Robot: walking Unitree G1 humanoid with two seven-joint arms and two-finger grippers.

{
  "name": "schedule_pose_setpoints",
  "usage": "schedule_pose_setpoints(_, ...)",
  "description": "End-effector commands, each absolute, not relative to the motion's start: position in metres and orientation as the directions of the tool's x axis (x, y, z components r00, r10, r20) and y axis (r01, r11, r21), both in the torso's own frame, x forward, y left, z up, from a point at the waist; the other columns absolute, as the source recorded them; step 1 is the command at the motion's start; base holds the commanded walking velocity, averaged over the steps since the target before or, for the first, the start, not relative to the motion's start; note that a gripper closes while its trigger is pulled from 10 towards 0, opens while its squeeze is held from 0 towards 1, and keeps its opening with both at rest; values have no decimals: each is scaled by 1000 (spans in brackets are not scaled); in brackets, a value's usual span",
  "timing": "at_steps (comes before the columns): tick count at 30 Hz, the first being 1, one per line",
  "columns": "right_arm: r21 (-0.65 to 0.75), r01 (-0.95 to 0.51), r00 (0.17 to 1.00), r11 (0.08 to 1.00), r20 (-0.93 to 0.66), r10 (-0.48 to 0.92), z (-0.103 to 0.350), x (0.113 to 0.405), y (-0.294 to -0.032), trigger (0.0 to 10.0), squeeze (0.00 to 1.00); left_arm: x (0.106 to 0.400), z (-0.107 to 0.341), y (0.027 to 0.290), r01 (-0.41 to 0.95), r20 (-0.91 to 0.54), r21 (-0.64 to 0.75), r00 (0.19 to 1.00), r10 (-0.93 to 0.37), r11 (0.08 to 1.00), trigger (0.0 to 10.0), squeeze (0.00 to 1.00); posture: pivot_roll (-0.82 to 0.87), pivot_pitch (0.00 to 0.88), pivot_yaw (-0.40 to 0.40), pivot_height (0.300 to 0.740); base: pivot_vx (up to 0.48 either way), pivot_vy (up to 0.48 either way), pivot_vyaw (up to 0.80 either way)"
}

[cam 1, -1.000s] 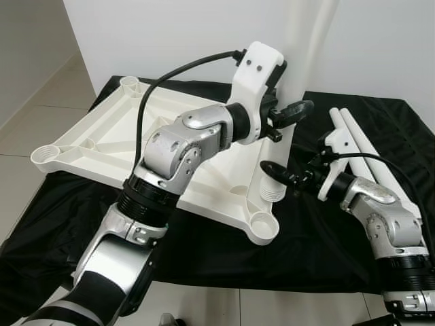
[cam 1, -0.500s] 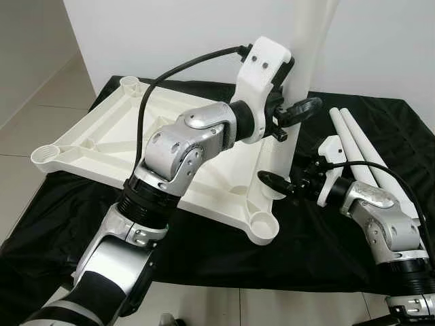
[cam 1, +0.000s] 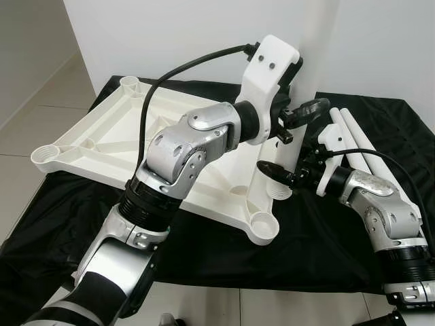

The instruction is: Building children table

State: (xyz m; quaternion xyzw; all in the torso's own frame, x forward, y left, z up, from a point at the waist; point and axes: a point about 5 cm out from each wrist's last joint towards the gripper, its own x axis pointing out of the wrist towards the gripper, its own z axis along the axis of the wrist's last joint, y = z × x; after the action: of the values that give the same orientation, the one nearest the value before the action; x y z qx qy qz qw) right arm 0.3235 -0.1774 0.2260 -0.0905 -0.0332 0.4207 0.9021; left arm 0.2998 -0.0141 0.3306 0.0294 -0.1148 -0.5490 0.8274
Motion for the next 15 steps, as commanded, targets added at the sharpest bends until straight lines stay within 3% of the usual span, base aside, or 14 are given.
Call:
schedule_pose_setpoints(1,-189,-752,649,632,-39,760,226,325,-178,0,0,291,332,-19,929,152,210,278,-948,306,10000,0,-85,79,-12,740,0,0,0)
schedule_pose_setpoints(15,-209,-760,635,615,-33,772,224,324,-175,0,0,288,329,-24,935,140,205,266,-954,290,10000,0,-87,87,-6,740,0,0,0)
